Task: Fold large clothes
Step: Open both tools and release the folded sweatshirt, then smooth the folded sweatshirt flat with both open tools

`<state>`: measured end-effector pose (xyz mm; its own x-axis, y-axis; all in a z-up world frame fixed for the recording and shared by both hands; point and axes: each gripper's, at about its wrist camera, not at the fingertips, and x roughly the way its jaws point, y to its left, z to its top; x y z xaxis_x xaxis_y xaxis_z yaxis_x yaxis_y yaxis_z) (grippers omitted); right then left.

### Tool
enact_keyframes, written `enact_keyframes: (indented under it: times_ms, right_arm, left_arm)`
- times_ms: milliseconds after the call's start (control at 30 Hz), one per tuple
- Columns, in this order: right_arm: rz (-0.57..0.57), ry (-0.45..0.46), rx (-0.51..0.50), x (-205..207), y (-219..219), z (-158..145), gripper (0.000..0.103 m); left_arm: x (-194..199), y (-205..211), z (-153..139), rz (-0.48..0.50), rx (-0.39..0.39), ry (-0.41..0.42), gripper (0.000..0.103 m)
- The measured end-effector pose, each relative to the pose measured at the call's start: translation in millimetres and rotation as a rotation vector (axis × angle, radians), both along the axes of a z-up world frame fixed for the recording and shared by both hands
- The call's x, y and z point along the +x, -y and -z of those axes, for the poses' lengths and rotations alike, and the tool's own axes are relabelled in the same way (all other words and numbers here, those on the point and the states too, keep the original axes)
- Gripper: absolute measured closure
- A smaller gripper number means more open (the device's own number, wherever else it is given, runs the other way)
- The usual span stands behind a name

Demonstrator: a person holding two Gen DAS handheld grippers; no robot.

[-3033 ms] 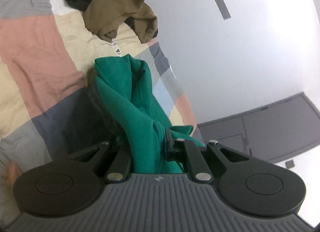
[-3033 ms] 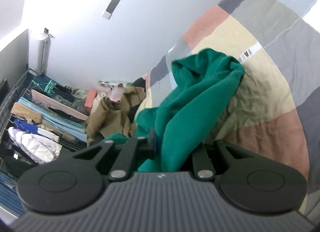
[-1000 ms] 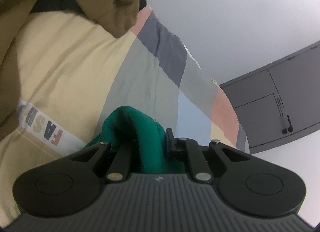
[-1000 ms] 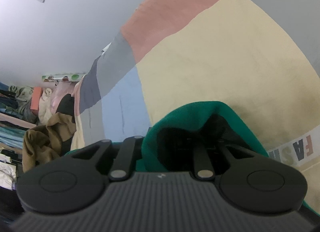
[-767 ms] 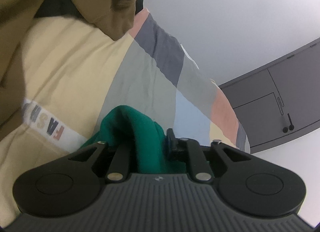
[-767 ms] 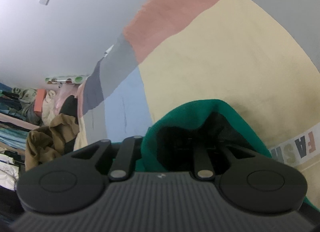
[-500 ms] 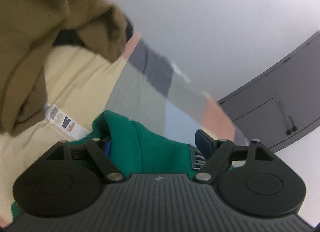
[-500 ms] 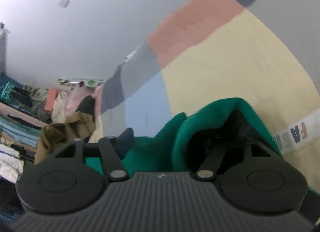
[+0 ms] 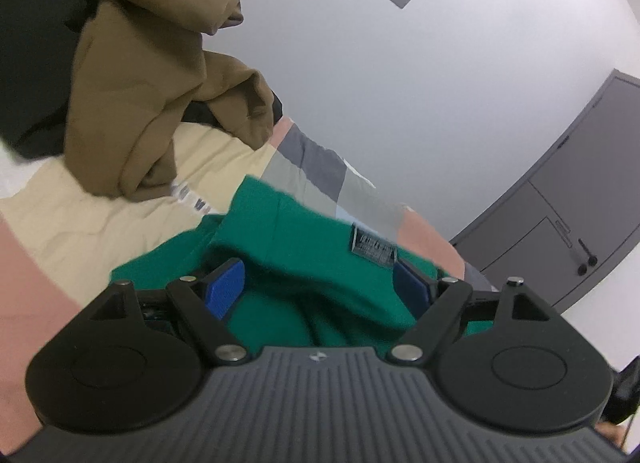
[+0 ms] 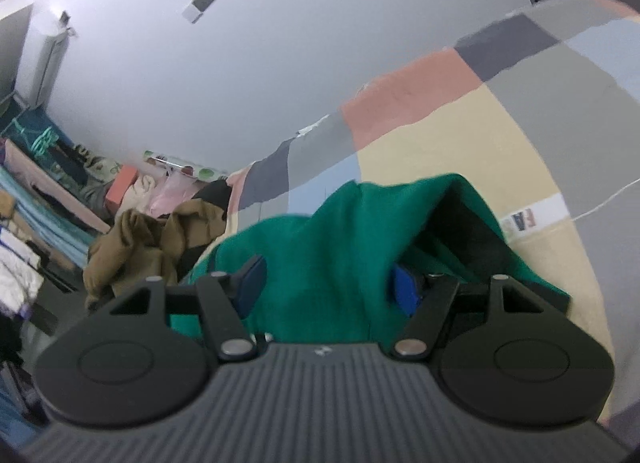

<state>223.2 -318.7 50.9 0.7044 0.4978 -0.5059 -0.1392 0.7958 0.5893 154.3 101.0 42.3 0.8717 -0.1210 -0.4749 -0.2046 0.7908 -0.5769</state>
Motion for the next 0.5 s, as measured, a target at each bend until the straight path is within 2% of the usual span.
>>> enact_keyframes:
  times_ms: [200, 400, 500]
  right_arm:
    - [-0.009, 0.072, -0.093, -40, 5, 10, 0.034]
    - [-0.110, 0.006, -0.100, -63, -15, 40, 0.034]
    - [-0.173, 0.015, -0.155, -63, -41, 51, 0.034]
  left_arm:
    - [-19, 14, 30, 0.024, 0.036, -0.024, 0.018]
    - [-1, 28, 54, 0.058, 0.090, -0.069, 0.018]
    - [12, 32, 64, 0.064, 0.106, -0.080, 0.018]
